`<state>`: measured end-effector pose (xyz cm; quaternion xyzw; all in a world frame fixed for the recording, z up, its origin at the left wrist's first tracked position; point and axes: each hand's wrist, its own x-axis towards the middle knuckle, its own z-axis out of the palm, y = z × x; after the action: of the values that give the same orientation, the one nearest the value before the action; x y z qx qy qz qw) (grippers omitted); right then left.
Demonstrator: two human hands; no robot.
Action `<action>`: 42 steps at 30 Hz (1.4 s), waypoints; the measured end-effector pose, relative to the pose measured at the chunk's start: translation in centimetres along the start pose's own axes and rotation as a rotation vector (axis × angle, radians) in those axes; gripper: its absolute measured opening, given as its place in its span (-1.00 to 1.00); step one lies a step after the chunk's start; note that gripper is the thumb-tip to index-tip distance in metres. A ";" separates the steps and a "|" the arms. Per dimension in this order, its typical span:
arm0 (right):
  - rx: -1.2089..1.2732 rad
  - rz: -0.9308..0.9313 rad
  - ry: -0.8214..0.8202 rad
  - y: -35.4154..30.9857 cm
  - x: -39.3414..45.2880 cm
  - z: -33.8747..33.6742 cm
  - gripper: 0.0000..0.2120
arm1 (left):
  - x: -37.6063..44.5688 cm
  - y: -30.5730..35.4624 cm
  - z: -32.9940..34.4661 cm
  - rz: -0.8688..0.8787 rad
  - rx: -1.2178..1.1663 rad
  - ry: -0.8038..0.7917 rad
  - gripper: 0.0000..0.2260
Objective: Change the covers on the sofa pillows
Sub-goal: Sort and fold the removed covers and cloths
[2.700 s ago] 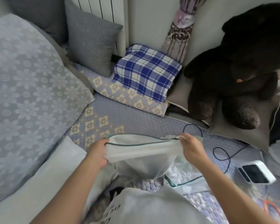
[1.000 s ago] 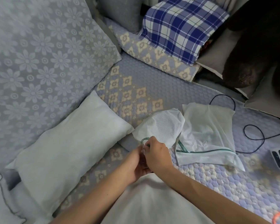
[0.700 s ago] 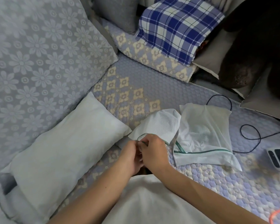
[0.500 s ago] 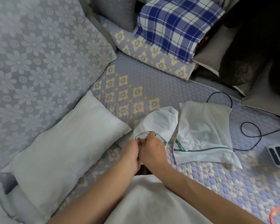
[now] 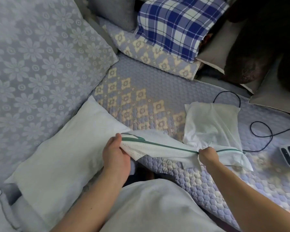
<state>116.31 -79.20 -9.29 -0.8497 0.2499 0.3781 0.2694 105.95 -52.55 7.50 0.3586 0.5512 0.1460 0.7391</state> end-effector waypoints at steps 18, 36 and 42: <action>-0.966 -0.431 -0.303 7.9 7.9 9.3 -0.51 | 4.1 -4.0 0.9 -0.093 0.249 0.330 -0.78; 0.913 -0.304 -0.062 -10.1 -7.2 -12.2 -0.70 | 0.3 2.7 -3.2 -0.321 0.290 0.041 -0.73; 0.827 -0.691 -0.369 -16.9 -21.6 -13.2 -0.68 | -3.9 7.9 -6.8 -0.132 0.411 -0.084 -0.73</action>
<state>120.87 -70.66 19.53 -0.6258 0.0333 0.2810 0.7269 99.74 -46.92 14.78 0.4707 0.5604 -0.0330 0.6806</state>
